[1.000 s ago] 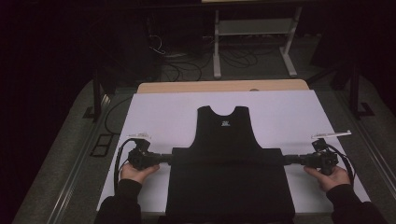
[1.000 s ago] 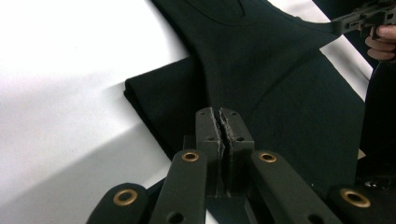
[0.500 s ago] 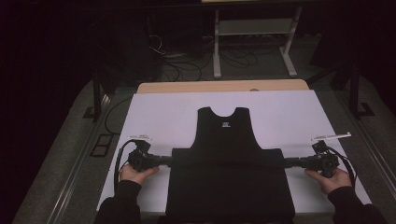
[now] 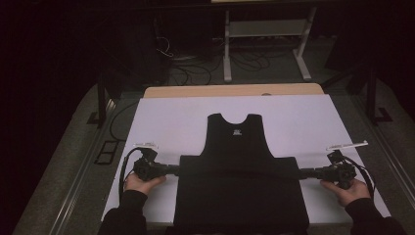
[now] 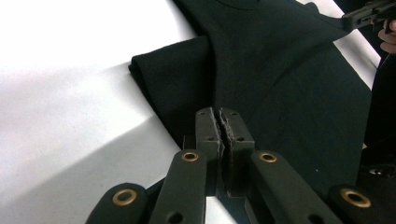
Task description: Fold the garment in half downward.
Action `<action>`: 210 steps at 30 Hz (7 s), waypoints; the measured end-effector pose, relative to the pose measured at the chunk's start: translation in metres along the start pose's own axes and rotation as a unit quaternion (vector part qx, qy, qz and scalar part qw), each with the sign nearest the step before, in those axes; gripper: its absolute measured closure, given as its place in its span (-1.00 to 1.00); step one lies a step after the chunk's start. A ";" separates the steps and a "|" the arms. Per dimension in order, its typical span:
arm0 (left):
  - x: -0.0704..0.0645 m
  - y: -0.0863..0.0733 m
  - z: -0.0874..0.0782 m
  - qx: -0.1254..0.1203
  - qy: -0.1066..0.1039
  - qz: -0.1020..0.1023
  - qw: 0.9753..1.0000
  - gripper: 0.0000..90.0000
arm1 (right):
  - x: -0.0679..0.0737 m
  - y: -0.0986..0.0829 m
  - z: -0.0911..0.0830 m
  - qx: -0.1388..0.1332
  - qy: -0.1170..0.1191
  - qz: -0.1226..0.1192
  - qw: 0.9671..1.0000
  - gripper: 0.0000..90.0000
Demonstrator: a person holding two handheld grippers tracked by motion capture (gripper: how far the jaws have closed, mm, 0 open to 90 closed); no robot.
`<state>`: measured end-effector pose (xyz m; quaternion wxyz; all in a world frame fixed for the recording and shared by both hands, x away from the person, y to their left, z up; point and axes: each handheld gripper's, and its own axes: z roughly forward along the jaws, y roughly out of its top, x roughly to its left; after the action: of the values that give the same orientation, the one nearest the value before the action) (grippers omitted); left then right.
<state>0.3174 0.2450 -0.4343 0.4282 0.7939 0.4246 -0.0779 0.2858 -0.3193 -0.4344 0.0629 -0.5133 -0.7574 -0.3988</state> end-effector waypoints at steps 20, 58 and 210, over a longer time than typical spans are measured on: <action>-0.007 -0.001 0.001 0.002 0.014 0.035 0.999 0.39 | 0.002 0.000 0.000 -0.015 0.001 -0.023 1.000 0.39; -0.013 0.032 -0.003 -0.025 0.051 0.074 0.996 -1.00 | 0.013 0.032 -0.001 -0.040 -0.067 -0.077 0.994 -1.00; 0.020 0.116 0.116 0.029 0.034 0.066 0.997 -0.66 | 0.007 0.135 0.122 0.012 -0.075 -0.117 0.990 -0.21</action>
<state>0.4436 0.1396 -0.4451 0.3941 0.8347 0.3830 -0.0347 0.4330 -0.2119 -0.4401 -0.0353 -0.4485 -0.8197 -0.3546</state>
